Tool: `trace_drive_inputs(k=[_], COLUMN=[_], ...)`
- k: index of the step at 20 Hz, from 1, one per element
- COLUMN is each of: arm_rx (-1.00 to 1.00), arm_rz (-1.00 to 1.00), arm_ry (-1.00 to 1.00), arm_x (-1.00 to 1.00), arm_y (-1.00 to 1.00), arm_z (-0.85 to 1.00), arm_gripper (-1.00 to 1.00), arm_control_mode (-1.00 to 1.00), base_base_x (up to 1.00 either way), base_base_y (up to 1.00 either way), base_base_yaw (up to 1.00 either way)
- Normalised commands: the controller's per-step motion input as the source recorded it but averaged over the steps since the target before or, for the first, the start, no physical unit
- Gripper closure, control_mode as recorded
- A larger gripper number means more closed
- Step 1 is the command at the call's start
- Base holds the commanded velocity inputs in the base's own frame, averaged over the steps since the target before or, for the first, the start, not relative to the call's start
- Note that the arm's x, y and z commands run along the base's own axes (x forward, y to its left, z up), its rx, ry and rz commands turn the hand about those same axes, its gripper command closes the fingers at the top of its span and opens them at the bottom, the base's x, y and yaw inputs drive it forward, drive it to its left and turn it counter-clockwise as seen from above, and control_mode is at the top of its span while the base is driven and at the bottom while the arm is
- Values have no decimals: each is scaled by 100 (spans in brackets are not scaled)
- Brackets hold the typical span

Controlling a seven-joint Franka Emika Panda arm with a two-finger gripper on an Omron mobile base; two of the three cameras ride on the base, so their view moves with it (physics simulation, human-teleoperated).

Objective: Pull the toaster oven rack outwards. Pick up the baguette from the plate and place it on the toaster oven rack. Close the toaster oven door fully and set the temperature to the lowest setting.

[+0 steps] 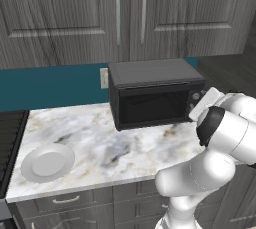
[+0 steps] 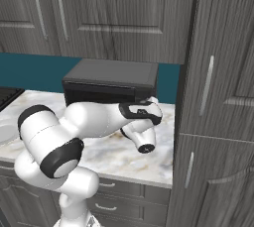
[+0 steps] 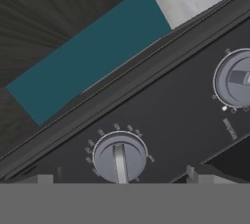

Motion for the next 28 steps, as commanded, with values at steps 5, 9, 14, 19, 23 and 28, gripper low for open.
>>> trace_drive_inputs(k=[5,9,14,19,23,28], arm_rx=[0,0,0,0,0,0], arm_rz=[0,0,0,0,0,0], arm_ry=[0,0,0,0,0,0], arm_x=[0,3,5,4,0,0], arm_y=[0,0,0,0,0,0], arm_z=[0,0,0,0,0,0], arm_gripper=[-100,-100,-100,-100,-100,-100], arm_control_mode=[-100,-100,-100,-100,-100,-100], base_base_x=[0,0,0,0,0,0], base_base_y=[0,0,0,0,0,0], base_base_yaw=[0,0,0,0,0,0])
